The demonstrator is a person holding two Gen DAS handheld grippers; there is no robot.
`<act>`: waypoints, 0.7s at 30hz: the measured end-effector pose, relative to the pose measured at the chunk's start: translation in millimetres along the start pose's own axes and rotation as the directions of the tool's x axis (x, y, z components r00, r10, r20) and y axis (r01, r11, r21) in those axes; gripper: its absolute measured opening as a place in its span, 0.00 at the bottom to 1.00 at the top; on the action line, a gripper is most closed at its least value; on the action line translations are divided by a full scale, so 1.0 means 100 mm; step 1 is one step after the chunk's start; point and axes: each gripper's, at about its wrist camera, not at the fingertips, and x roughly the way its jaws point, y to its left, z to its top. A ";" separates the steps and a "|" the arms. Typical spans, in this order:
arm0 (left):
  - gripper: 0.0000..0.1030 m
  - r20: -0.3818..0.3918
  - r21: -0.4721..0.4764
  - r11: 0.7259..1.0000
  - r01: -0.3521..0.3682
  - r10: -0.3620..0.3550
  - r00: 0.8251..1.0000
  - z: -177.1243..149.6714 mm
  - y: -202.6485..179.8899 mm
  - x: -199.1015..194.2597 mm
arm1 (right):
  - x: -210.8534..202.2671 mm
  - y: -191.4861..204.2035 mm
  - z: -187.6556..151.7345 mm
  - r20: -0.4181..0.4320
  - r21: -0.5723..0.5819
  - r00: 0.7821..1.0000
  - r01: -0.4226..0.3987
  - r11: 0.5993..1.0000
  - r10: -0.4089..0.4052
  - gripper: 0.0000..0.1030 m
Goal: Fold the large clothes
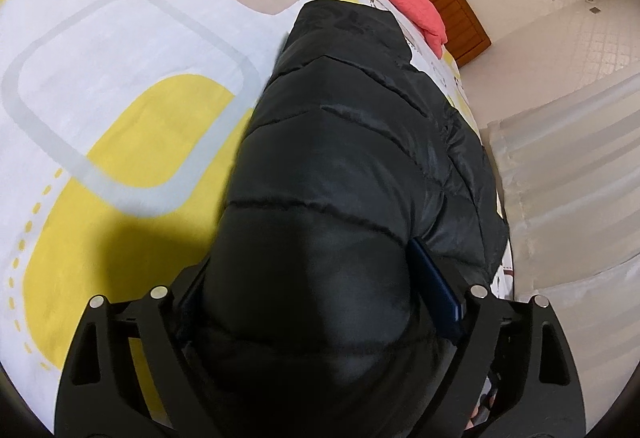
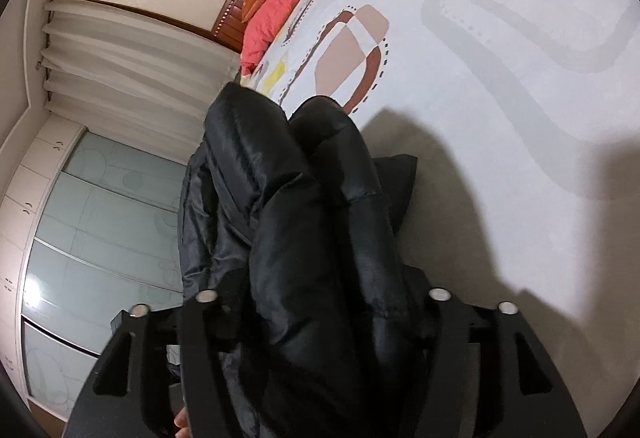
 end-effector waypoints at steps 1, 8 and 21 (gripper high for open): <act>0.86 -0.005 0.004 1.000 0.007 -0.007 1.000 -0.01 0.02 -0.07 | -0.03 0.01 0.00 -0.003 -0.007 1.000 0.001 1.000 -0.001 0.66; 0.90 0.056 0.021 0.999 0.031 -0.032 0.998 0.23 0.04 -0.20 | -0.18 0.11 0.24 0.063 -0.025 0.998 -0.007 1.000 0.008 0.76; 0.84 0.032 0.124 0.985 -0.116 0.113 0.993 0.25 -0.15 0.19 | 0.23 -0.11 0.37 -0.005 0.094 1.000 -0.001 0.996 0.001 0.47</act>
